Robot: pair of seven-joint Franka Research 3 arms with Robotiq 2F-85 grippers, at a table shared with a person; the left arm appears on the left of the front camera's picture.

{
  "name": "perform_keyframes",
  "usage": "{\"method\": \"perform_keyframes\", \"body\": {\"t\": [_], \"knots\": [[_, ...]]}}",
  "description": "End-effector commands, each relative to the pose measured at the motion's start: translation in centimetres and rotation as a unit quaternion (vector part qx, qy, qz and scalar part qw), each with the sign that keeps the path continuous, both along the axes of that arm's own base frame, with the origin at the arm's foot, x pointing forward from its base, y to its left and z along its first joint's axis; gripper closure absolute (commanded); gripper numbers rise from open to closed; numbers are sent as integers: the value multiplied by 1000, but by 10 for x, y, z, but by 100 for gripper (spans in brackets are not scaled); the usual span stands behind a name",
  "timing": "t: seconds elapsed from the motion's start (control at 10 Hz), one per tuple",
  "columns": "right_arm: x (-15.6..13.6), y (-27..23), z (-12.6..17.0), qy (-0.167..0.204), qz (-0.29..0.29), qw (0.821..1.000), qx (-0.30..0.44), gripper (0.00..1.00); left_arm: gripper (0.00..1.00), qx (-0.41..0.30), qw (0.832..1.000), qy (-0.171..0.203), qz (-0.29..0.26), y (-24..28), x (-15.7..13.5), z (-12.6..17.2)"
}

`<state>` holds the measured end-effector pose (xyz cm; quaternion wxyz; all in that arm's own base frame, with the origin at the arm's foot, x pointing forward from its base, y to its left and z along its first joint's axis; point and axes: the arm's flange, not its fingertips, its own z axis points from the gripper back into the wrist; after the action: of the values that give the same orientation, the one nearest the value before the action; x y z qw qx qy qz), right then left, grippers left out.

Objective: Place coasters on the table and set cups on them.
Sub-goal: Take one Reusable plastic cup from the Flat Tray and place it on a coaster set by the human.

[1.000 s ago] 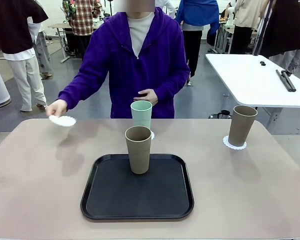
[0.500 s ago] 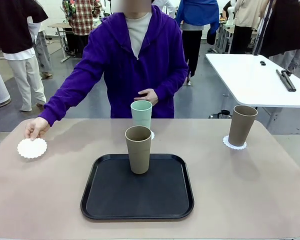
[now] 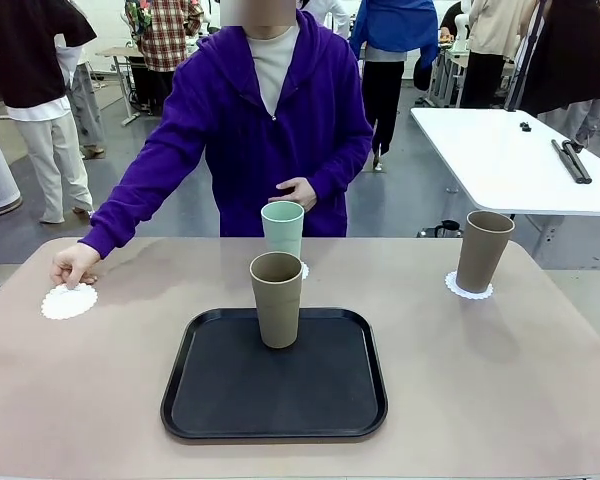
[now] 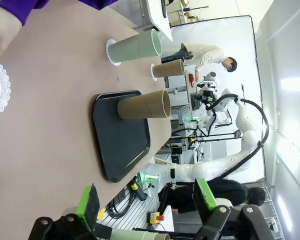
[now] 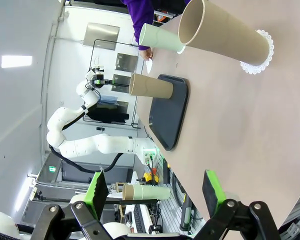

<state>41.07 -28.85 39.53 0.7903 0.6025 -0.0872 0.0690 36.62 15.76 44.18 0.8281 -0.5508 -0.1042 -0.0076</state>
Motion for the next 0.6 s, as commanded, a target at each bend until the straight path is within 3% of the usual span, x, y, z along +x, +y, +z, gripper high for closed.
{"method": "perform_keyframes", "body": {"t": [0.0, 0.5], "knots": [[2, -2, 1, 3, -1, 1000, -1, 0, 0, -5, 1000, -6, -1, 1, -1, 1], [2, -2, 1, 3, -1, 1000, -1, 0, 0, -5, 1000, -6, -1, 1, -1, 1]]}}
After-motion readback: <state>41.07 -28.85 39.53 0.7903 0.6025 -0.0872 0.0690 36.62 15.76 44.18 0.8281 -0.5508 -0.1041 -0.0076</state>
